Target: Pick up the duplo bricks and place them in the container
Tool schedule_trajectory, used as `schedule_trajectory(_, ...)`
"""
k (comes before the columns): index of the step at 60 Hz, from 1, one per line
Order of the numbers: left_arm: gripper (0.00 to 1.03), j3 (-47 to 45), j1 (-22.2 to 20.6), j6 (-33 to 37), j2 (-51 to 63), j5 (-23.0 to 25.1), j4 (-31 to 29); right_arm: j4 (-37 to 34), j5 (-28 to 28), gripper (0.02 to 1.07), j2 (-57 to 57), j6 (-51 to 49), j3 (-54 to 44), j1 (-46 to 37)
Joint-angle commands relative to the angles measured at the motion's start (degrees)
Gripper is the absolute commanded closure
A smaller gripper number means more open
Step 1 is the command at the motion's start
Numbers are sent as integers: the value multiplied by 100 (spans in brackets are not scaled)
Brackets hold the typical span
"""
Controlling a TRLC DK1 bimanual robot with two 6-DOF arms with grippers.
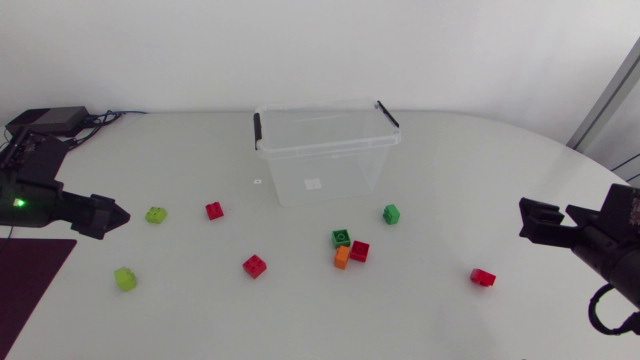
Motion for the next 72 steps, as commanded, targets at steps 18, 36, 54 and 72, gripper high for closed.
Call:
schedule_trajectory(18, 7, -335, 875, 3413, 1408, 37, 193, -562, -561, 7, 663, -635, 355, -276)
schedule_trajectory(36, 10, -739, 1367, 5390, 1918, 283, 474, -1881, -789, 7, -348, -1822, 329, 23)
schedule_trajectory(54, 15, -739, 1596, 6269, 2639, 441, 606, -3023, -508, 7, 21, -2525, 961, 594)
schedule_trajectory(72, 21, -695, 1455, 6225, 3131, 608, 711, -2874, -622, 9, -172, -2797, 759, 954)
